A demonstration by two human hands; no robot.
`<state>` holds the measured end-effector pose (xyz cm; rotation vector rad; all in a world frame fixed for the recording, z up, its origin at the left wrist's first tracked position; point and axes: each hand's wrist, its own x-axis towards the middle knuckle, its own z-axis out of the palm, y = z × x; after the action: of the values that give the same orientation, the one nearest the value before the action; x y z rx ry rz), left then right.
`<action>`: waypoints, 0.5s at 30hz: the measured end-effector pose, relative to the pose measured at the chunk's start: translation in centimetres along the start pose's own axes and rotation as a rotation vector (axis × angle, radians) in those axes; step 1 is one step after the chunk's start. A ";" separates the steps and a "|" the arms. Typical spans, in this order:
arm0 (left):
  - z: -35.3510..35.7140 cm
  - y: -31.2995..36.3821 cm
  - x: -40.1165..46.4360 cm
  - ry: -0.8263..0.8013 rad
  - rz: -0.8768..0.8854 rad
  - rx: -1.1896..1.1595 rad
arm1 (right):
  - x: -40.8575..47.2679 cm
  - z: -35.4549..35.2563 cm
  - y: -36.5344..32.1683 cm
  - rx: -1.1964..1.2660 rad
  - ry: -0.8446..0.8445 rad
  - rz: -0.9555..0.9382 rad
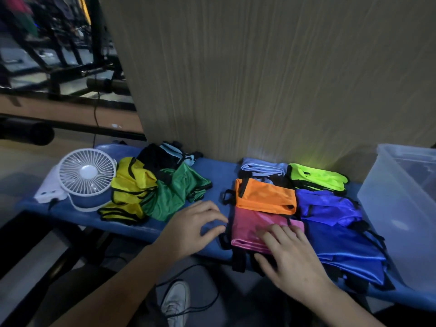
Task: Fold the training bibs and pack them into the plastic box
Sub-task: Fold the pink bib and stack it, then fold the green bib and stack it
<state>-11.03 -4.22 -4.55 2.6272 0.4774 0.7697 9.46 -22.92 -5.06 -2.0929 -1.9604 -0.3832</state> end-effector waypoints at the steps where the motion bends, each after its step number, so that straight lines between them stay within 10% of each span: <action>1: -0.4 -0.4 -0.4 0.021 -0.016 0.002 | 0.4 0.2 -0.3 0.001 -0.002 -0.007; 15: -4.3 -6.2 -5.5 0.089 -0.237 0.225 | 9.8 2.1 -6.3 0.044 -0.057 -0.104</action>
<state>-19.21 0.03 -6.29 2.6771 0.9305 0.7981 3.85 -12.68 -3.53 -2.0016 -2.0968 -0.3007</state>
